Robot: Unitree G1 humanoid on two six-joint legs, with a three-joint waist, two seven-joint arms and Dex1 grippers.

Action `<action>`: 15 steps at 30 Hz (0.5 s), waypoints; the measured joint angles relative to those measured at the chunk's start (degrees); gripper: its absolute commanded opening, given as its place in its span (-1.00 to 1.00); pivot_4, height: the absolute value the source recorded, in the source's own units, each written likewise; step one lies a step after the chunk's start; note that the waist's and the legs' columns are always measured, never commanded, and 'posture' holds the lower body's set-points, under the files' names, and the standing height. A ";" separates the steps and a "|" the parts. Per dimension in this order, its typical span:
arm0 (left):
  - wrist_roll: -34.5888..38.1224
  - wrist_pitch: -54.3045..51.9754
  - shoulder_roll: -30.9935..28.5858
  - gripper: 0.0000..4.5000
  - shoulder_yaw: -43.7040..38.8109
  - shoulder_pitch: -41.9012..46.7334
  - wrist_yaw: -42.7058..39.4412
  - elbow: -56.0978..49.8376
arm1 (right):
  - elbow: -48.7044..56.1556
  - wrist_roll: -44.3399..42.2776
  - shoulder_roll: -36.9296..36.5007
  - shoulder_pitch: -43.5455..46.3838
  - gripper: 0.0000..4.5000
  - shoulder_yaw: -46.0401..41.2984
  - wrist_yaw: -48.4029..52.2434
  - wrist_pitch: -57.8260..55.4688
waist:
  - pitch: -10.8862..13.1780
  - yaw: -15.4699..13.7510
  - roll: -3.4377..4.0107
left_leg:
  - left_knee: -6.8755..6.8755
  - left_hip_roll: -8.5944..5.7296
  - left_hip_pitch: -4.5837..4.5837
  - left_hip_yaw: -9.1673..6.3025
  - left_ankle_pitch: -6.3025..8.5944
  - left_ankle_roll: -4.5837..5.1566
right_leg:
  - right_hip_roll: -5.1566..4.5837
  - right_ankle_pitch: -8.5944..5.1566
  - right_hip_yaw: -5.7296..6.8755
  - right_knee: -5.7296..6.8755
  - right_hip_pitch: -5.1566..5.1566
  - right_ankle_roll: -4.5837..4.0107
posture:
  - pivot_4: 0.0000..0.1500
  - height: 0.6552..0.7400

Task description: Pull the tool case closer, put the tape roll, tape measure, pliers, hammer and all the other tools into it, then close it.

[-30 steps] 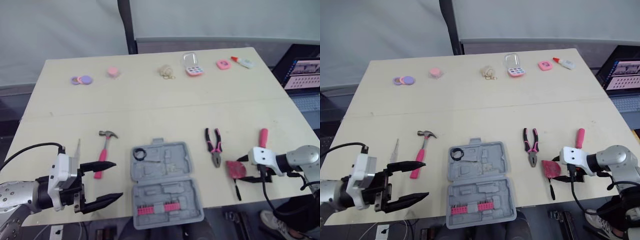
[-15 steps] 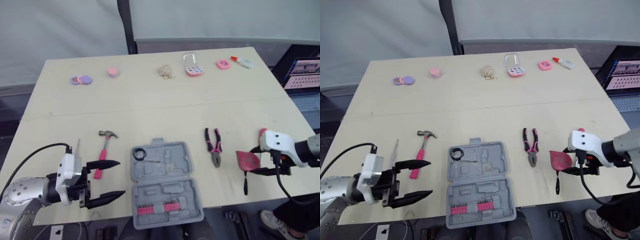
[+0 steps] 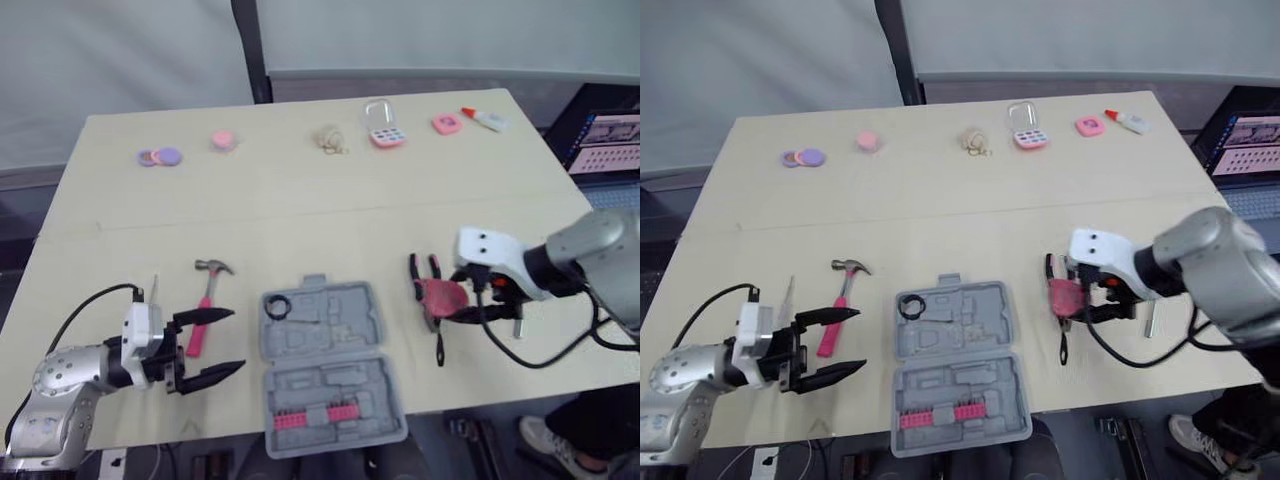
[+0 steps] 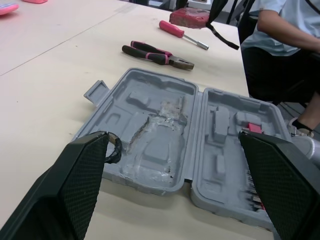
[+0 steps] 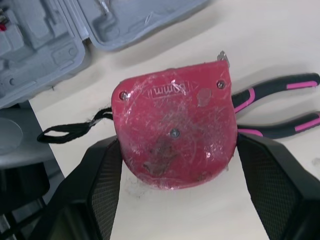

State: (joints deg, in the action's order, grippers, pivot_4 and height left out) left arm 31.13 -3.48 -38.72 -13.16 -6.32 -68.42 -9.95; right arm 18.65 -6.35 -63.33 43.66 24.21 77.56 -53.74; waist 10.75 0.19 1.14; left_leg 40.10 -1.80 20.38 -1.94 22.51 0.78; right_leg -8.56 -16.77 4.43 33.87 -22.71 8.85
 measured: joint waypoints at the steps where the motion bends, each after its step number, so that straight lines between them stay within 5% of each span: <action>1: -0.09 0.41 0.09 1.00 0.34 0.08 0.01 0.04 | -0.47 1.13 1.42 2.15 0.36 2.50 -0.06 -0.87 | 0.00 0.04 0.00 | -0.01 0.02 0.00 0.00 0.00 0.00 | 0.01 0.00 0.01 0.01 -0.01 0.00 | 1.00 1.00; 15: -1.16 3.39 0.67 1.00 1.38 -0.47 -0.08 2.20 | -7.34 9.84 17.39 16.74 0.36 21.32 -1.41 -6.75 | -0.01 0.34 -0.01 | 0.03 -0.05 0.01 -0.01 0.00 0.00 | -0.01 0.00 0.07 0.23 -0.15 0.00 | 1.00 1.00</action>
State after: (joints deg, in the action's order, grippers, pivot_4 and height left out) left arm 29.97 -0.09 -38.05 -11.78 -6.79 -68.50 -7.75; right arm 11.31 3.50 -45.94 60.40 45.53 76.15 -60.49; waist 10.74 0.53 1.13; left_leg 40.12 -1.85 20.39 -1.95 22.51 0.78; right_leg -8.57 -16.77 4.50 34.10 -22.86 8.85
